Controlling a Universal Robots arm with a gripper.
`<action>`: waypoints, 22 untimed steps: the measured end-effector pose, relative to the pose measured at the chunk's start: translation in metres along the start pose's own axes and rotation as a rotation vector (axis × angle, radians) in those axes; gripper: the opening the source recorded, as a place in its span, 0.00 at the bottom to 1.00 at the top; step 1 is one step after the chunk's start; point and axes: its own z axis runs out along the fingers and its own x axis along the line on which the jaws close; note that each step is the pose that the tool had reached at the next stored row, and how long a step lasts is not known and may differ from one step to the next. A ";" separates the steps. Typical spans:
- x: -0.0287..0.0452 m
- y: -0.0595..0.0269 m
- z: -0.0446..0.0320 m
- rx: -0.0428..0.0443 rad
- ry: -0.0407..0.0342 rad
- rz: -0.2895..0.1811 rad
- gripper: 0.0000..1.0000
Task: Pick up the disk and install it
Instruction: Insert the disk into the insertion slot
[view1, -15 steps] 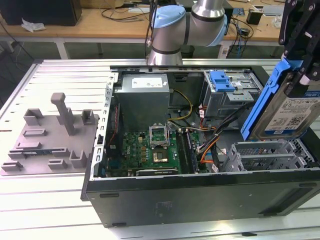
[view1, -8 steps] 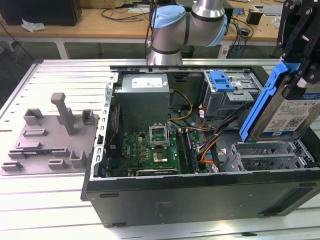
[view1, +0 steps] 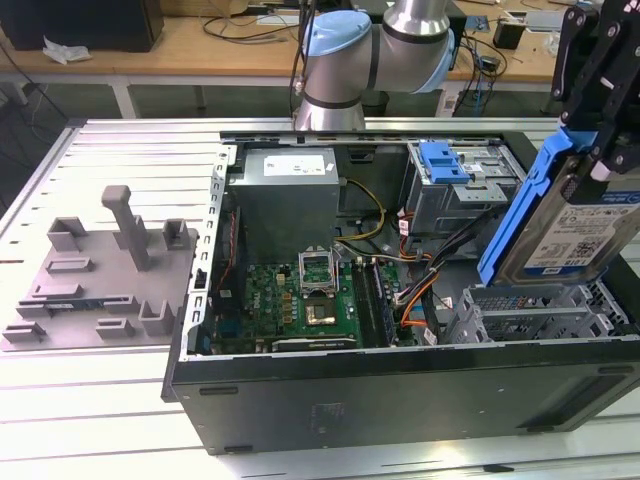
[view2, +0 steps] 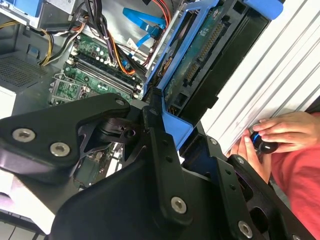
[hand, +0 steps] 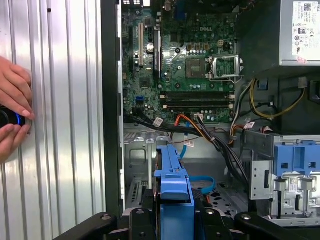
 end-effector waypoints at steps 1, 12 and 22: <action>0.0002 0.0000 0.0007 0.0001 0.0001 0.001 0.37; 0.0020 0.0002 0.0059 0.0001 0.0001 0.004 0.37; 0.0027 -0.0001 0.0100 0.0001 0.0002 0.006 0.37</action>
